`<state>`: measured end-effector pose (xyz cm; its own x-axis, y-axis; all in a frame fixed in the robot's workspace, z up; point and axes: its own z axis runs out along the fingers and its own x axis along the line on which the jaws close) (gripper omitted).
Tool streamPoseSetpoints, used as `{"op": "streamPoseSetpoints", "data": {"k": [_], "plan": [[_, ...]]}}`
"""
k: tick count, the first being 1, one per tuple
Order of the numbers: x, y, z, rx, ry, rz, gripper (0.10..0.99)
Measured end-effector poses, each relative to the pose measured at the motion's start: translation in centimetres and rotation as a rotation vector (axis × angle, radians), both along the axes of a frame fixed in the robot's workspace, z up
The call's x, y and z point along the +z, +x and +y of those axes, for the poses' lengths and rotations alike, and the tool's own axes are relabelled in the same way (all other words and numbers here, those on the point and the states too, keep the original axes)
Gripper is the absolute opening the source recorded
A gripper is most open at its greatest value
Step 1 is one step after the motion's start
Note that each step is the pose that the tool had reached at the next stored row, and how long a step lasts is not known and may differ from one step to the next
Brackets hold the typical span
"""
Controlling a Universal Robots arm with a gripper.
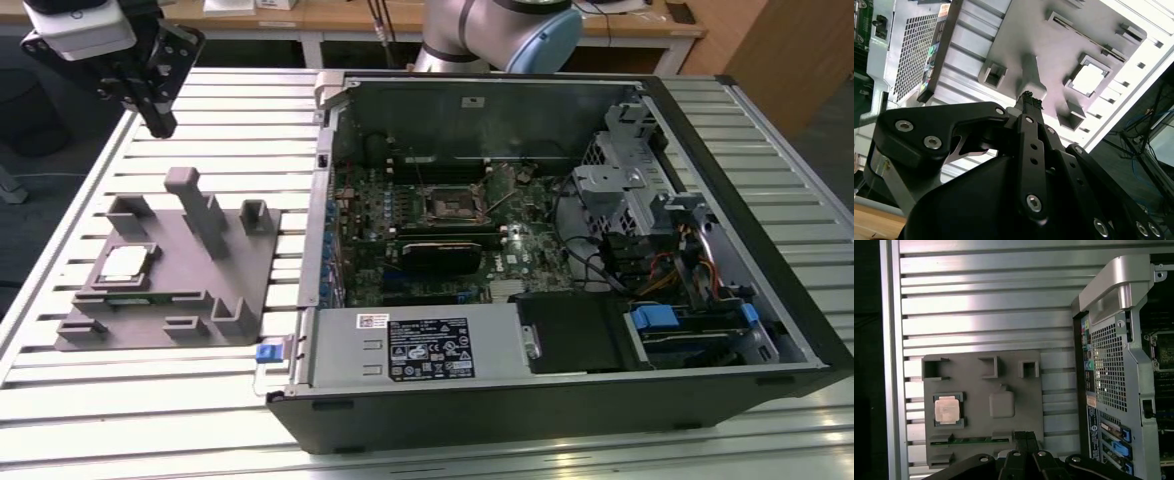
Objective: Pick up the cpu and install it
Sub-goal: 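Reach for the cpu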
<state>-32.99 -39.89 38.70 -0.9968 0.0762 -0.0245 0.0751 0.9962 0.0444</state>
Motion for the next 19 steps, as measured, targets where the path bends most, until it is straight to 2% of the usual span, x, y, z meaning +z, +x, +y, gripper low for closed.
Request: {"op": "streamPoseSetpoints", "data": {"k": [12, 19], "plan": [[-0.06, -1.72, 0.0, 0.0, 0.0, 0.0, 0.106], [-0.11, -3.42, 0.0, 0.0, 0.0, 0.0, 0.106]]}}
